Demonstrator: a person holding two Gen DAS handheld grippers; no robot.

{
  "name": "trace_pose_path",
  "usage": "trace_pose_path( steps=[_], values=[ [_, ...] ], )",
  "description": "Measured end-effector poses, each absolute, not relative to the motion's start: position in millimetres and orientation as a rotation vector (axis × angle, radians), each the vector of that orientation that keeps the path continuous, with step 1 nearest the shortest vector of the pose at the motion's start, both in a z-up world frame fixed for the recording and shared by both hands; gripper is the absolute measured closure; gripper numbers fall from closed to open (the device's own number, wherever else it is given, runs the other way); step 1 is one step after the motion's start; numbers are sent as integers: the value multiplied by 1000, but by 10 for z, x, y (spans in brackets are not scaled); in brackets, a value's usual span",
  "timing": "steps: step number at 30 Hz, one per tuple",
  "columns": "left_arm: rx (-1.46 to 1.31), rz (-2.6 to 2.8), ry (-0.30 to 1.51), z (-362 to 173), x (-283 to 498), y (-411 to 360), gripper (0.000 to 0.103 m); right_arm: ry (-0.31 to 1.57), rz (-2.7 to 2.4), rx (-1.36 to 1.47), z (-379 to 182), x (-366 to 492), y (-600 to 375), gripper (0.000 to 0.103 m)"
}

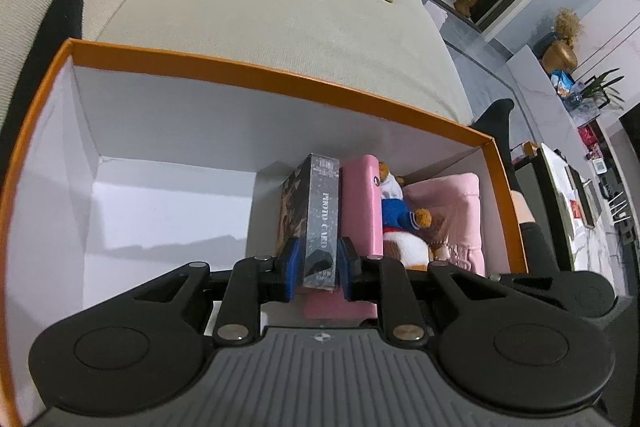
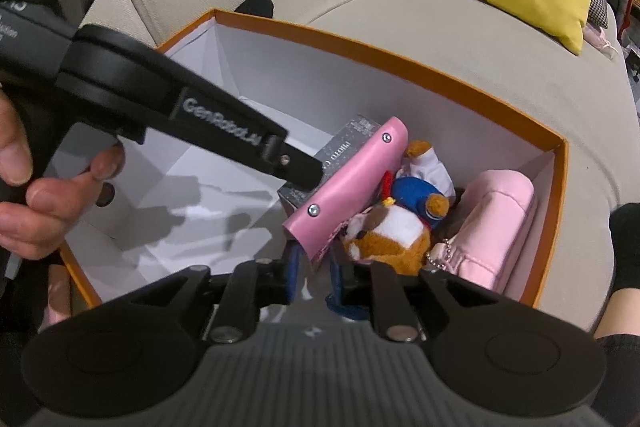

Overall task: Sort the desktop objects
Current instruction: 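Lower both items into the box and open both grippers, then withdraw both grippers from the orange box back to the item pile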

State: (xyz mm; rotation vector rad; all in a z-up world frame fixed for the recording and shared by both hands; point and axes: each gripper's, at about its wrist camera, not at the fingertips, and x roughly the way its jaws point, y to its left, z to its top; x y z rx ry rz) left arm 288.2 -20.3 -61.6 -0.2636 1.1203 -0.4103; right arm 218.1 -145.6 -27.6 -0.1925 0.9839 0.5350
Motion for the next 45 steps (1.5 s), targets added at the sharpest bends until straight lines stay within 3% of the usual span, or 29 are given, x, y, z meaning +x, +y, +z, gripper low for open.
trace_pose_path(
  steps=[11,15,24,36,38,45],
  values=[
    [-258,-410,1042,-381,2546,-87,80,928,548,-133,-118,1968,-1555,83],
    [-253,-444,962,-125,2273,-54,80,826,550,-81,47,1725,-1609,72],
    [-223,-484,852,254,1394,56,80,743,617,15,197,1065,-1695,72],
    [-171,-409,1079,-456,577,45,80,1043,575,108,-568,450,-1613,72],
    [-159,-422,1090,-540,493,-8,73,1060,545,100,-646,362,-1652,72],
    [-95,-428,1146,-775,380,-260,65,1094,429,117,-864,269,-1842,72]
  ],
)
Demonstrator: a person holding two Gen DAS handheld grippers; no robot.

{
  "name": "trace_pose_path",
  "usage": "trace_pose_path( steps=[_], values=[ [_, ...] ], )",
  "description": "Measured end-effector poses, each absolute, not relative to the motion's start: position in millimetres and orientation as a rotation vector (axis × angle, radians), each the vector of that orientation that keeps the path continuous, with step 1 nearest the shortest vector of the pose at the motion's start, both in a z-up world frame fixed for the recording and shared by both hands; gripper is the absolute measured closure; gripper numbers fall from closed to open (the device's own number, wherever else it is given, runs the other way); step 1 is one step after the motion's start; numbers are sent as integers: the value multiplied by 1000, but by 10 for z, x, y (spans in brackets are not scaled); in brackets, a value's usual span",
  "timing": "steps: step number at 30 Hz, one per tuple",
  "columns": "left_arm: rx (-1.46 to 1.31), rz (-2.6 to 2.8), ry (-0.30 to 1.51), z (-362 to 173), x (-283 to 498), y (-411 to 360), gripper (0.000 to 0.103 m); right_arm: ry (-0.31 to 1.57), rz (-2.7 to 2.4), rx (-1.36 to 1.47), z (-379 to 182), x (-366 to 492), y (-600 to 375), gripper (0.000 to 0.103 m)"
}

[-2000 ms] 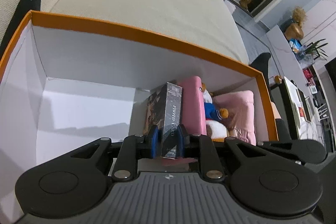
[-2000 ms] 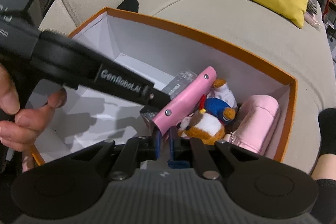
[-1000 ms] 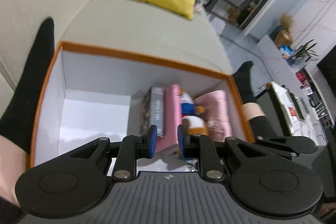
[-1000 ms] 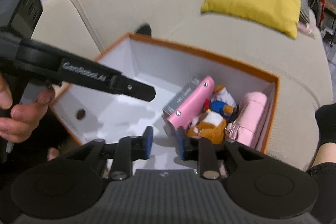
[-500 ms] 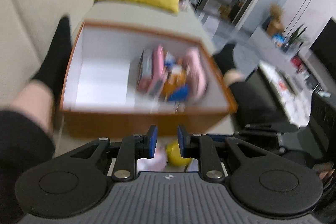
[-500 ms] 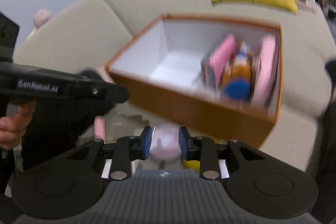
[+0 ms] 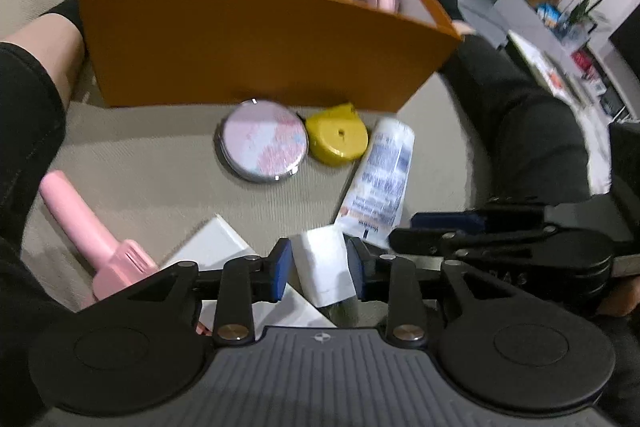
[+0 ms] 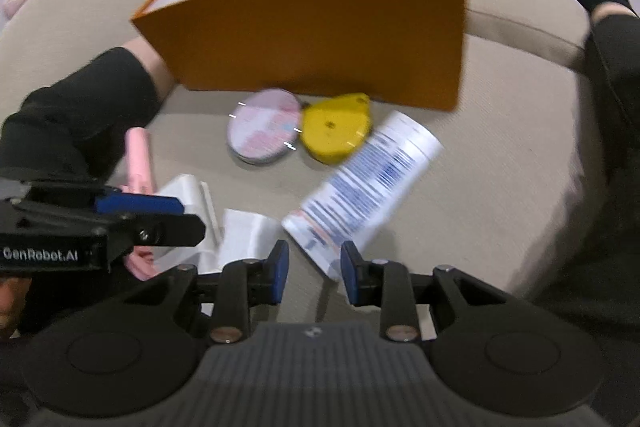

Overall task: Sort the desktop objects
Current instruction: 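Withdraw both grippers from the orange box back to the item pile, then grasp the white charger with the left gripper while the right grasps the Vaseline tube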

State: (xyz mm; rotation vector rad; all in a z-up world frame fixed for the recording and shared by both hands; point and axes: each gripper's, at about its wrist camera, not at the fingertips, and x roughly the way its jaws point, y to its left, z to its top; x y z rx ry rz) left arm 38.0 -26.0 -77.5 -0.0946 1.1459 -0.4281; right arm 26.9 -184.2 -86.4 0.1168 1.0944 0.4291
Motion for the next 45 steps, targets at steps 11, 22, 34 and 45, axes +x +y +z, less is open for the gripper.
trace_pose_path(
  steps=[11,22,34,45],
  values=[
    [29,-390,1224,-975,503,-548,48,1127,360,194,-1028,274,-2052,66],
    [75,-380,1241,-1167,523,-630,57,1130,364,212,-1140,441,-1934,65],
    [-25,-345,1190,-1062,503,-343,59,1040,331,197,-870,315,-2081,89],
    [-44,-320,1170,-1066,524,-247,60,870,315,45,-320,302,-2115,94]
  ],
)
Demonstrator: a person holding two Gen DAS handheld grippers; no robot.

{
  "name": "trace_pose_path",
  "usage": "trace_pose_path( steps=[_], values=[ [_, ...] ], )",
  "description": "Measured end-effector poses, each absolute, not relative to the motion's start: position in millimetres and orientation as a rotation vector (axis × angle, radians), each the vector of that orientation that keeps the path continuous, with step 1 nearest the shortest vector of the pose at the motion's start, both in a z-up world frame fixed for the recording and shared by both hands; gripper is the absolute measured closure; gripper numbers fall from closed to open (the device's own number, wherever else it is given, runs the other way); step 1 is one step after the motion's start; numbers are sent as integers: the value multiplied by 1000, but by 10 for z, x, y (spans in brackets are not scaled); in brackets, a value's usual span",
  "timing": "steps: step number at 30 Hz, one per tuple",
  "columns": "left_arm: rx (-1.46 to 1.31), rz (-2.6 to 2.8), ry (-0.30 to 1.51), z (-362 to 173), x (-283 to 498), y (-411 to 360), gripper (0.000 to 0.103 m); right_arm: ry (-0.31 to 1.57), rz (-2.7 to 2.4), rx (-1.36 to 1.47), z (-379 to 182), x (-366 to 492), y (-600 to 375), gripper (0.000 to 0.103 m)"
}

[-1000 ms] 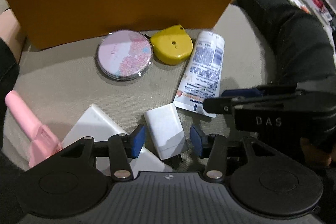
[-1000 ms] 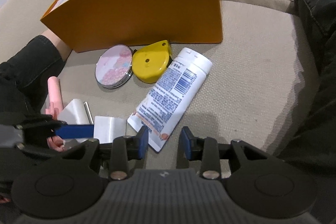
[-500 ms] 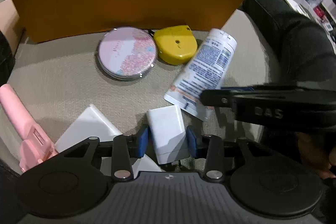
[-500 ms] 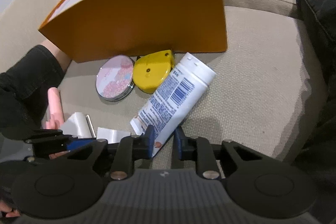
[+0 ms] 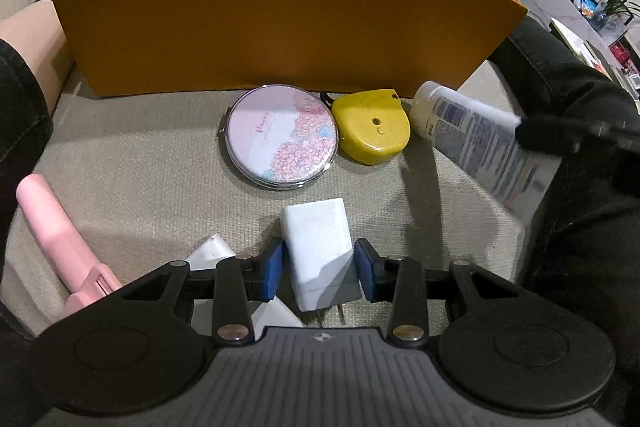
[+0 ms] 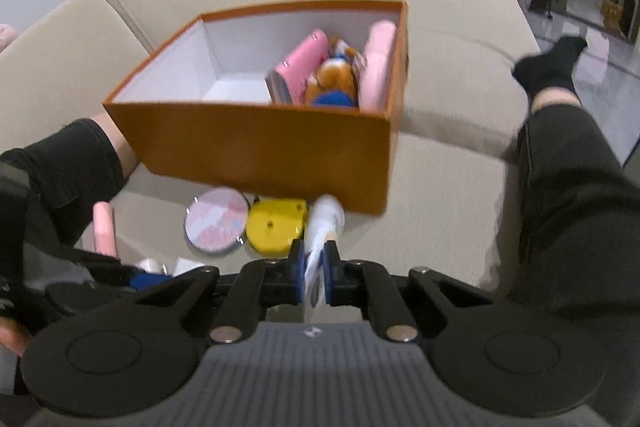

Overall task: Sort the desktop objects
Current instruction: 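Grasp the white charger with the left gripper while the right grasps the Vaseline tube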

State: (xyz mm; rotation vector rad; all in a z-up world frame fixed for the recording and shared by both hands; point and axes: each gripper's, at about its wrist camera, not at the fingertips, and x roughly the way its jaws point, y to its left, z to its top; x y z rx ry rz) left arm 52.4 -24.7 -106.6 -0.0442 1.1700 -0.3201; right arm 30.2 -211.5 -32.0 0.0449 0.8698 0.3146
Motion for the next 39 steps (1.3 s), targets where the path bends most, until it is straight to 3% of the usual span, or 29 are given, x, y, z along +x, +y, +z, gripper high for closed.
trace_pose_path(
  steps=[14,23,39],
  values=[
    [-77,-323,1167,-1164,545,-319,60,820,284,18,-404,608,-1926,87],
    [-68,-320,1138,-1109,555,-337,63,810,287,32,-337,506,-1967,90],
    [-154,-393,980,-278,530,-54,64,752,500,38,423,439,-1962,91]
  ],
)
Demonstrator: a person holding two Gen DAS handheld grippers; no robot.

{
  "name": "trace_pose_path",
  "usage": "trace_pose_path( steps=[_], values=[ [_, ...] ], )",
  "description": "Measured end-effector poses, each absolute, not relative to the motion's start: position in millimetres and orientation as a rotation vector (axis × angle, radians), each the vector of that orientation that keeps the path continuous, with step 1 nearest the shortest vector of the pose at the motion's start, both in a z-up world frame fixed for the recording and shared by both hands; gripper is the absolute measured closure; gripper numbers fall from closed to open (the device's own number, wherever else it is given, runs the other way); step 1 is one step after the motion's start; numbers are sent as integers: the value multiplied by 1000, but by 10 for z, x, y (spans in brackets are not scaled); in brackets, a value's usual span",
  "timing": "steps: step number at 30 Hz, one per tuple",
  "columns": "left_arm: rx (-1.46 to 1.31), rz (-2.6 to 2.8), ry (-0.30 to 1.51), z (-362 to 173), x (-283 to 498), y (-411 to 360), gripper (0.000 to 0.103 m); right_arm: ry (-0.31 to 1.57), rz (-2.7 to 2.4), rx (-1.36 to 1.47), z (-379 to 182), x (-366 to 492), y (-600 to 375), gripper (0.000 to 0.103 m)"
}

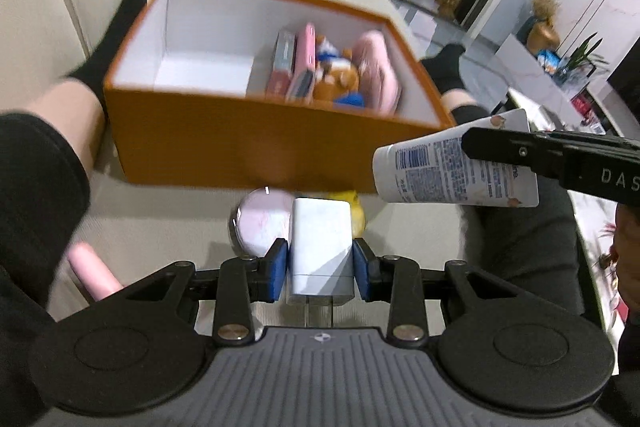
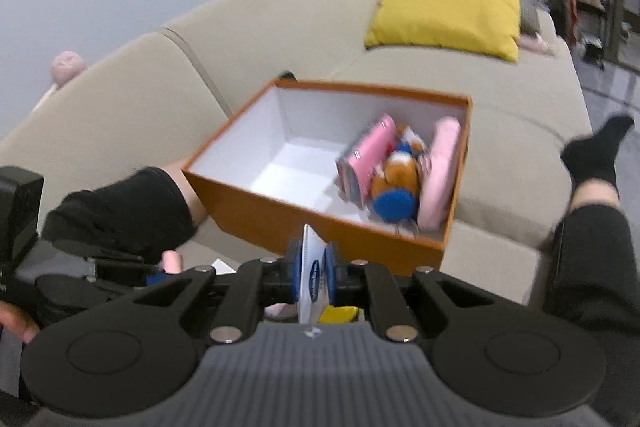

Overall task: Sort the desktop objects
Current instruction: 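Grasp the white charger with the left gripper while the right grasps the Vaseline tube, then carry the white charger and Vaseline tube over the orange box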

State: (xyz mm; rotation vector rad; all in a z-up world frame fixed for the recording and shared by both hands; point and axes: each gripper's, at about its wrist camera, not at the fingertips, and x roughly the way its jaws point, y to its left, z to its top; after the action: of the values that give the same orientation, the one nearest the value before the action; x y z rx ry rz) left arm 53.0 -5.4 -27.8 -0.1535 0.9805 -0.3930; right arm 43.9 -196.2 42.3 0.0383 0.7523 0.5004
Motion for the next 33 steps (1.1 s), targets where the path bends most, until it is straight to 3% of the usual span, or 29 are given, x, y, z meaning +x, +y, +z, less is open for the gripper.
trace_pose_path(
  steps=[15,33],
  values=[
    [-105,-406,857,395,1162,76,64,584,552,-11,1164,904,-1792,91],
    [-15,-417,985,21,2027,87,64,705,524,-36,791,1885,-1573,91]
  ],
)
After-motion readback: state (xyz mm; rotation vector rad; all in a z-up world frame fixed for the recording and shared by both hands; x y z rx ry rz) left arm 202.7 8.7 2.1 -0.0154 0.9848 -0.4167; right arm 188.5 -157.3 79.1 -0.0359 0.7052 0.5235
